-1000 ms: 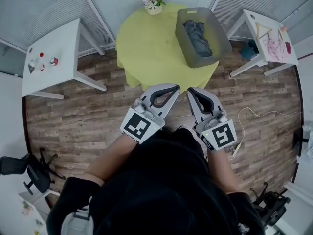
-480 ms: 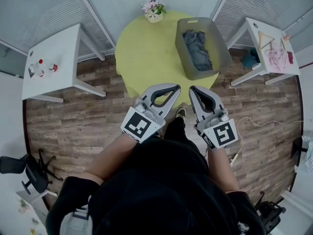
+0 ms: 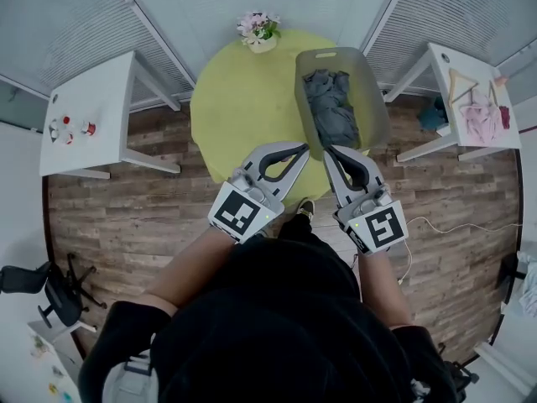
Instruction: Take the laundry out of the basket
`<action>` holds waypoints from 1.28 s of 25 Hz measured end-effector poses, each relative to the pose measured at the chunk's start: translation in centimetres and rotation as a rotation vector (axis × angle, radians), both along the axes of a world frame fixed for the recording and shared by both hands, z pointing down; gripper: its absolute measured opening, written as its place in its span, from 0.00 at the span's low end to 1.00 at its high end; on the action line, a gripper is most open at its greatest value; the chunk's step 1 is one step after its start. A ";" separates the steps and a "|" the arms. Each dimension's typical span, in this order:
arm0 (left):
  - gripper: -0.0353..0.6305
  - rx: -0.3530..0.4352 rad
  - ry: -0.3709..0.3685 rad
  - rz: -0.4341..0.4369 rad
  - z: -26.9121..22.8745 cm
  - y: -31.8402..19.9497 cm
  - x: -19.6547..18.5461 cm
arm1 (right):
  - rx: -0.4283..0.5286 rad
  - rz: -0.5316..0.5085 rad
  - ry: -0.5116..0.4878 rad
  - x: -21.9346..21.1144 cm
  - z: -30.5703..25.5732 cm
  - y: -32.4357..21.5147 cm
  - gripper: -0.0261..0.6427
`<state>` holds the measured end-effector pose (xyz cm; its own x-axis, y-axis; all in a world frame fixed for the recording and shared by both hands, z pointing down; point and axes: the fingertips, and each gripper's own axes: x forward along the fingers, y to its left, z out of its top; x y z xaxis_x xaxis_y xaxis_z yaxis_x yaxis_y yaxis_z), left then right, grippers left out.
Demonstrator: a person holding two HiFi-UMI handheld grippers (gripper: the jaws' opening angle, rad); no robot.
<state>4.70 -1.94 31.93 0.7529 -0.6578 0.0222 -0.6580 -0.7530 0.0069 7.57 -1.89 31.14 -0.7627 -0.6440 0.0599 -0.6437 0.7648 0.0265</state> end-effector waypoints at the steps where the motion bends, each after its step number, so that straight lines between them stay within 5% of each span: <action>1: 0.06 -0.002 0.000 -0.004 0.0 -0.7 0.4 | -0.004 0.005 0.001 0.5 0.1 -0.7 0.07; 14: 0.06 0.014 -0.010 -0.100 -0.2 -9.0 5.3 | -0.003 -0.034 -0.002 6.6 0.0 -9.3 0.07; 25: 0.06 0.003 -0.035 -0.161 1.4 -13.5 6.4 | -0.092 -0.041 -0.012 8.7 3.2 -14.5 0.07; 32: 0.06 0.000 -0.040 -0.146 3.4 -16.8 5.5 | -0.204 0.070 0.054 9.0 7.7 -18.4 0.07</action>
<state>10.20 -18.79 35.30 0.6480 -0.7600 0.0506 -0.7601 -0.6495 -0.0212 16.59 -20.28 38.89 -0.7090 -0.6652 0.2343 -0.6969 0.7117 -0.0884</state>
